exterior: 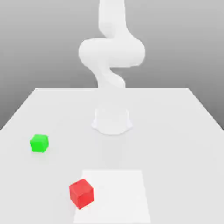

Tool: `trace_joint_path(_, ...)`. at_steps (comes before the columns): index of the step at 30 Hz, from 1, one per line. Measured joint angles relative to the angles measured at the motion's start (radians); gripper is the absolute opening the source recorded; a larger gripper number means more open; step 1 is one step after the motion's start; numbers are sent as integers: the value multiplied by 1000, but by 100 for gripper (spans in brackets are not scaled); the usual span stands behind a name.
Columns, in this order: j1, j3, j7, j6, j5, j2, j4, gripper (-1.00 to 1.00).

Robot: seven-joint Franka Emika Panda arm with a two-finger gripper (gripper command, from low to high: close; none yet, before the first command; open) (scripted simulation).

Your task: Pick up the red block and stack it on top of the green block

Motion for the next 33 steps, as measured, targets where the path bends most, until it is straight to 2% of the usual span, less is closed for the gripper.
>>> trace_joint_path(7, -111, 52, 226, 122, -42, 261, -90, 0)
trace_joint_path(14, -182, 60, 442, 241, -76, 516, -177, 0)
trace_joint_path(22, -229, 47, 618, 382, -24, 800, -276, 0)
trace_joint_path(27, -219, 30, 650, 524, -36, 979, -264, 0)
trace_joint_path(28, -214, 24, 655, 552, -42, 1012, -259, -100)
trace_joint_path(33, -214, 24, 656, 554, -43, 1012, -259, -100)
